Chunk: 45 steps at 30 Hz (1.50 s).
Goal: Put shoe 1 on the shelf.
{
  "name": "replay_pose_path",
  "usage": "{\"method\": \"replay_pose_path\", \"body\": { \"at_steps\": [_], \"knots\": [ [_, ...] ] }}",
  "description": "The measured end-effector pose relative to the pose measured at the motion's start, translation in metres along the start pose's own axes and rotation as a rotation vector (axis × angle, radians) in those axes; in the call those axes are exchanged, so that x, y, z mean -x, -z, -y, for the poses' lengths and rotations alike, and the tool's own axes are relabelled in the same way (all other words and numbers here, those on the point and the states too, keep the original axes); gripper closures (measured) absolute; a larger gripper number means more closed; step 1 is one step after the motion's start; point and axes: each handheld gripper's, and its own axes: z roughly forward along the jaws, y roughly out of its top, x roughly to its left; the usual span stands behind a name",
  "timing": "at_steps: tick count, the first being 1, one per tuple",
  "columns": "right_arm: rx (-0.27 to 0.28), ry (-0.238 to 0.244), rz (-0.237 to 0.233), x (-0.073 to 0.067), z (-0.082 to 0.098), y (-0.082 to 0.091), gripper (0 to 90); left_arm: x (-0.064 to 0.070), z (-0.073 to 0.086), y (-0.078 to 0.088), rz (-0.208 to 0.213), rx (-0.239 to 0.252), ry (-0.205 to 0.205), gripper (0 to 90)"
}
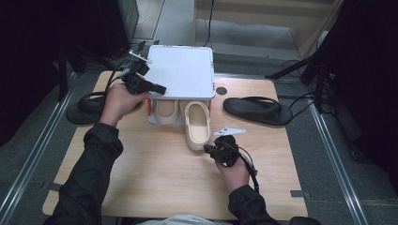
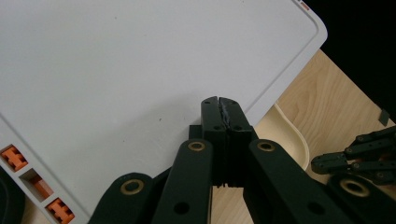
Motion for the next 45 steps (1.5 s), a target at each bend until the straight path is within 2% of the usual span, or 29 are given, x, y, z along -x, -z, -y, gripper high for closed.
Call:
{"method": "replay_pose_path", "body": {
  "at_steps": [13,28,33,37,42,44,45],
  "knots": [
    [-0.001,-0.011,-0.007,0.005,-0.025,-0.022,90.0,0.0,0.0,0.0,0.003,0.002,0.003,90.0],
    [0.027,-0.012,0.012,0.007,-0.058,-0.051,90.0,-0.001,0.0,0.0,0.004,-0.001,0.001,90.0],
    [0.019,-0.02,0.031,0.008,-0.069,-0.061,90.0,-0.001,0.0,0.0,0.005,0.0,0.0,90.0],
    [0.026,-0.015,0.043,0.007,-0.074,-0.067,90.0,-0.002,0.0,0.001,0.009,0.001,0.002,90.0],
    [0.023,-0.026,0.03,0.007,-0.075,-0.069,90.0,-0.003,0.0,0.001,0.017,0.005,0.01,90.0],
    [0.016,-0.006,0.022,0.005,-0.071,-0.065,90.0,-0.003,0.0,0.001,0.023,0.011,0.02,89.2],
    [0.017,0.006,0.016,0.004,-0.069,-0.062,90.0,-0.002,0.0,0.002,0.021,0.01,0.025,85.8]
  ]
}}
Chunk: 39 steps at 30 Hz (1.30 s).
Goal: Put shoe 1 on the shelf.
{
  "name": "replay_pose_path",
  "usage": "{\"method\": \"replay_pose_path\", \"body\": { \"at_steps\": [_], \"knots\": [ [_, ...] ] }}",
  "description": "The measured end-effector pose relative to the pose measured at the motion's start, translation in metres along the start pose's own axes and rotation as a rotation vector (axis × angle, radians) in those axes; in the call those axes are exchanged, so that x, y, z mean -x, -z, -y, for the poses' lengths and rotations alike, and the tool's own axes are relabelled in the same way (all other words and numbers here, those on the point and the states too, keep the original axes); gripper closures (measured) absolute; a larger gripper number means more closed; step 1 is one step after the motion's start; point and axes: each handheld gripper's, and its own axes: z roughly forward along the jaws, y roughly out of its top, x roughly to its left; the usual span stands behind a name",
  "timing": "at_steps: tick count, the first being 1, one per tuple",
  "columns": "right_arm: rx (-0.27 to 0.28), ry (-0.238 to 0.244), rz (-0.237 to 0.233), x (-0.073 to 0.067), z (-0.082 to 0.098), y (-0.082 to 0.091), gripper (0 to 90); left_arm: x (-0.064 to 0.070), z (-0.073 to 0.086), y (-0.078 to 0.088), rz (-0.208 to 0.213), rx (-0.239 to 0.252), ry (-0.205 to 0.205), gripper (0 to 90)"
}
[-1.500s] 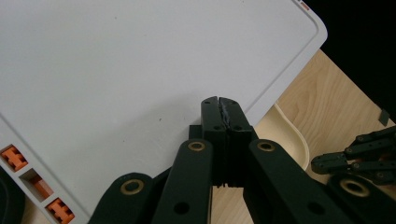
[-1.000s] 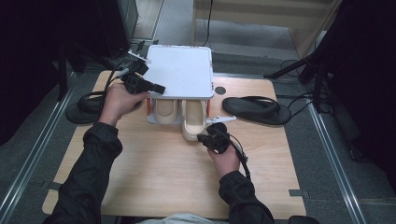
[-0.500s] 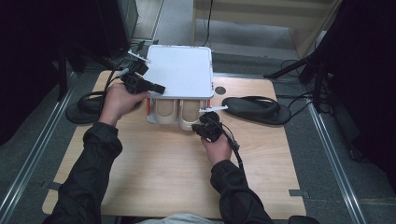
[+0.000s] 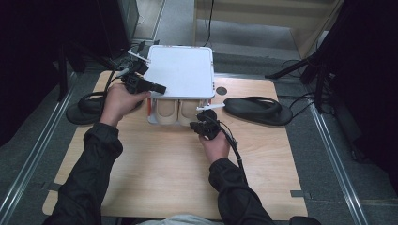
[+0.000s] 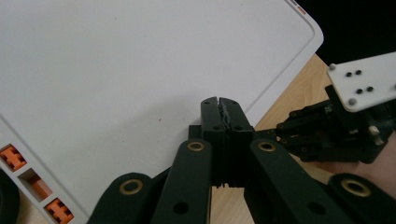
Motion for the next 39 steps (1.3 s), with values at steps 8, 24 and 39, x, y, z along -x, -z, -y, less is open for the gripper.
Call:
{"method": "replay_pose_path", "body": {
  "at_steps": [8,24,39],
  "knots": [
    [0.044,0.011,-0.064,0.006,0.02,0.041,82.3,0.008,0.0,0.021,0.014,0.035,0.043,56.9],
    [0.099,0.071,-0.132,0.02,0.048,0.084,63.3,-0.007,0.036,0.079,-0.135,0.099,0.101,45.3],
    [0.153,0.072,-0.133,0.034,0.057,0.101,59.2,-0.047,0.07,0.078,-0.222,0.112,0.179,80.5]
  ]
}}
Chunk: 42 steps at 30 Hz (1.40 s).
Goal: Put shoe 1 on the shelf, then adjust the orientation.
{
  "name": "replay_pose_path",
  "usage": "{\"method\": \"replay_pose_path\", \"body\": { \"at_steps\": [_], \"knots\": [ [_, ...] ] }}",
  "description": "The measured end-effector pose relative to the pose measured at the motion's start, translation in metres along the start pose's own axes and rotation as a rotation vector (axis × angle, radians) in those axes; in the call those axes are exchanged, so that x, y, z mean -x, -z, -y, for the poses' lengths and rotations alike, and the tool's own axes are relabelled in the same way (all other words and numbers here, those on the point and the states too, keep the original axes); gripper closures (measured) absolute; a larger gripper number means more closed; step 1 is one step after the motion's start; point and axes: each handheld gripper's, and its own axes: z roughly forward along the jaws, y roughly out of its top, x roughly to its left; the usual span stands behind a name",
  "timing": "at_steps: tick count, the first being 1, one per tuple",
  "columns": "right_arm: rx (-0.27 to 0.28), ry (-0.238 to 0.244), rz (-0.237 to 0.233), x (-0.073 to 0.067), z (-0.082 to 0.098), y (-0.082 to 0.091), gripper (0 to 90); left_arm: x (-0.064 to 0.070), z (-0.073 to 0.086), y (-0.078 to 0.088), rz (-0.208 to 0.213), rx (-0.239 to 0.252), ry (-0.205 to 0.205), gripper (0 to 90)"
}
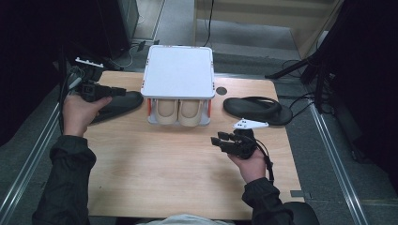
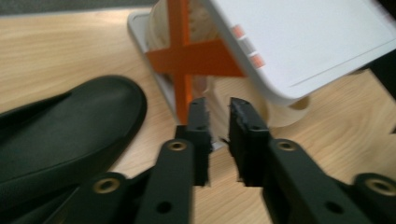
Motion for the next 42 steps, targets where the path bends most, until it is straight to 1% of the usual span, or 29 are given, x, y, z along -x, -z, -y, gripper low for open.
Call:
{"method": "replay_pose_path", "body": {
  "at_steps": [1,2,3,4,6,7,8,11,15,16,20,21,26,27,28,29,31,33,35,36,37,38,40,41,42],
  "knots": [
    [0.0,0.0,0.003,0.0,0.0,0.0,59.2,-0.004,0.002,-0.006,-0.002,-0.004,0.001,82.5],
    [-0.007,0.0,0.005,0.001,0.0,0.0,59.3,-0.007,0.003,-0.01,-0.004,-0.008,0.005,87.1],
    [-0.016,0.0,0.007,0.0,0.001,-0.001,59.3,-0.009,0.004,-0.015,-0.006,-0.012,0.01,88.7],
    [-0.021,0.005,0.015,0.0,0.001,-0.001,59.3,-0.012,0.006,-0.02,-0.005,-0.015,0.013,89.8],
    [-0.021,0.007,0.012,0.0,0.001,-0.001,59.3,-0.018,0.008,-0.03,-0.013,-0.025,0.031,90.0],
    [-0.022,0.006,0.012,0.001,0.001,-0.001,59.3,-0.023,0.01,-0.039,-0.015,-0.026,0.042,90.0],
    [-0.022,0.006,0.012,0.001,0.001,-0.001,59.3,-0.023,0.01,-0.039,-0.015,-0.026,0.042,90.0],
    [-0.034,0.005,0.017,0.0,0.003,-0.002,59.3,-0.03,0.014,-0.053,-0.05,-0.05,0.049,90.0],
    [-0.031,0.007,0.018,0.001,0.003,-0.001,59.3,-0.039,0.018,-0.068,-0.094,-0.054,0.063,90.0],
    [-0.028,0.007,0.021,0.001,0.003,0.0,59.5,-0.041,0.019,-0.071,-0.105,-0.055,0.067,90.0],
    [-0.035,0.003,0.026,0.002,0.006,0.0,59.6,-0.049,0.021,-0.078,-0.124,-0.049,0.097,90.0],
    [-0.035,0.003,0.029,0.002,0.006,0.0,59.6,-0.051,0.021,-0.08,-0.118,-0.051,0.103,90.0],
    [-0.042,-0.004,0.036,0.002,0.009,0.002,59.6,-0.055,0.022,-0.088,-0.138,-0.052,0.113,90.0],
    [-0.041,-0.008,0.039,0.002,0.01,0.003,59.6,-0.057,0.022,-0.088,-0.141,-0.063,0.112,90.0],
    [-0.042,-0.006,0.04,0.002,0.011,0.004,59.7,-0.057,0.022,-0.09,-0.147,-0.054,0.118,90.0],
    [-0.038,-0.007,0.042,0.002,0.011,0.004,59.8,-0.059,0.022,-0.09,-0.149,-0.056,0.116,90.0],
    [-0.038,-0.017,0.043,0.002,0.012,0.004,59.9,-0.063,0.023,-0.093,-0.157,-0.054,0.129,90.0],
    [-0.043,-0.012,0.047,0.003,0.013,0.004,59.8,-0.066,0.024,-0.096,-0.158,-0.053,0.139,90.0],
    [-0.044,-0.02,0.051,0.003,0.014,0.005,59.9,-0.07,0.025,-0.1,-0.172,-0.058,0.134,90.0],
    [-0.042,-0.019,0.051,0.003,0.014,0.005,59.9,-0.071,0.025,-0.103,-0.172,-0.054,0.14,90.0],
    [-0.043,-0.016,0.052,0.003,0.015,0.005,59.9,-0.073,0.025,-0.107,-0.186,-0.054,0.142,90.0],
    [-0.047,-0.018,0.051,0.003,0.015,0.005,60.1,-0.073,0.024,-0.109,-0.19,-0.065,0.144,90.0],
    [-0.047,-0.018,0.054,0.003,0.016,0.005,60.3,-0.075,0.023,-0.115,-0.209,-0.09,0.126,90.0],
    [-0.044,-0.018,0.054,0.003,0.016,0.005,60.4,-0.075,0.023,-0.117,-0.21,-0.089,0.136,90.0],
    [-0.047,-0.021,0.056,0.003,0.016,0.005,60.4,-0.076,0.023,-0.119,-0.203,-0.105,0.138,90.0]
  ]
}}
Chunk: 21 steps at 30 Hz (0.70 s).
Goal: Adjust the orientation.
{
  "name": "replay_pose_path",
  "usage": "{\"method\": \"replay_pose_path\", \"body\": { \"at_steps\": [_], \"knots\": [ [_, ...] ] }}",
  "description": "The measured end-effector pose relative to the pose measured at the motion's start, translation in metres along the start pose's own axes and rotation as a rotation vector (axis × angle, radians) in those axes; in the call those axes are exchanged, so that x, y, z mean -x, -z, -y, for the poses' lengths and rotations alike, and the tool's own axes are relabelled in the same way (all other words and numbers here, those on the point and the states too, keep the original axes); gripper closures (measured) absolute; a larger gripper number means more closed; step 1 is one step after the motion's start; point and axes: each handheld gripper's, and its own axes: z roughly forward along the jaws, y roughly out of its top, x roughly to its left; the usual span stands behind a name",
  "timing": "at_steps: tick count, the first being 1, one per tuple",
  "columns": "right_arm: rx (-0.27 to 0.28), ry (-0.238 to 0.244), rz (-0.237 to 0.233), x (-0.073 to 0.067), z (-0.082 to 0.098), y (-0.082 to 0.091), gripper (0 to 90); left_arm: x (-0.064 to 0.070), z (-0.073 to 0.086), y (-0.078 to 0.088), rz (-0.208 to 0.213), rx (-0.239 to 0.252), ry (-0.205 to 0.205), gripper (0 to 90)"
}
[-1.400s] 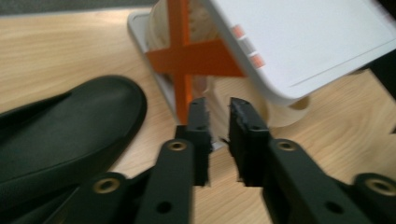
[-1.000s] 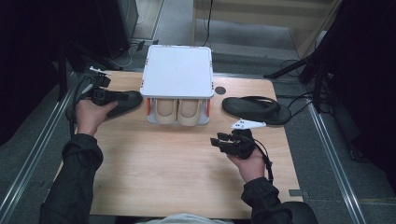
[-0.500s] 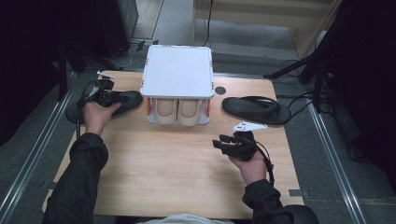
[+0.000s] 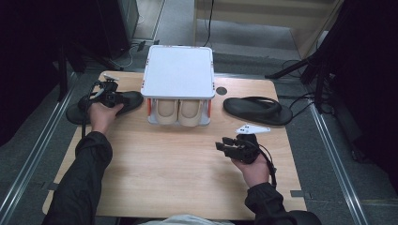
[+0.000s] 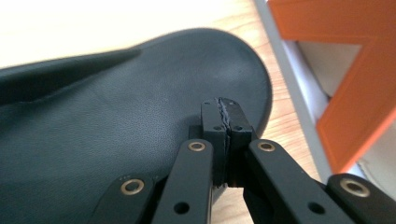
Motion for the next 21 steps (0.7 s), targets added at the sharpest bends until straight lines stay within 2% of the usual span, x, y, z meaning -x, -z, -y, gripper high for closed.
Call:
{"method": "replay_pose_path", "body": {
  "at_steps": [1,5,8,14,21],
  "knots": [
    [-0.003,0.0,0.0,0.001,0.0,0.0,60.4,0.0,0.0,-0.001,-0.004,0.019,0.01,90.0],
    [-0.004,-0.001,-0.002,0.001,0.001,0.0,60.4,-0.003,0.0,-0.001,0.013,0.004,0.011,90.0],
    [-0.01,-0.003,0.0,0.001,0.002,0.0,60.5,-0.004,0.002,-0.001,0.018,0.017,0.018,90.0],
    [0.008,0.002,-0.01,0.001,0.0,0.003,60.9,-0.004,0.008,0.003,0.035,0.009,0.032,90.0],
    [0.021,-0.008,-0.013,0.003,-0.002,0.006,61.0,0.0,0.019,0.011,0.037,-0.019,0.006,90.0]
  ]
}}
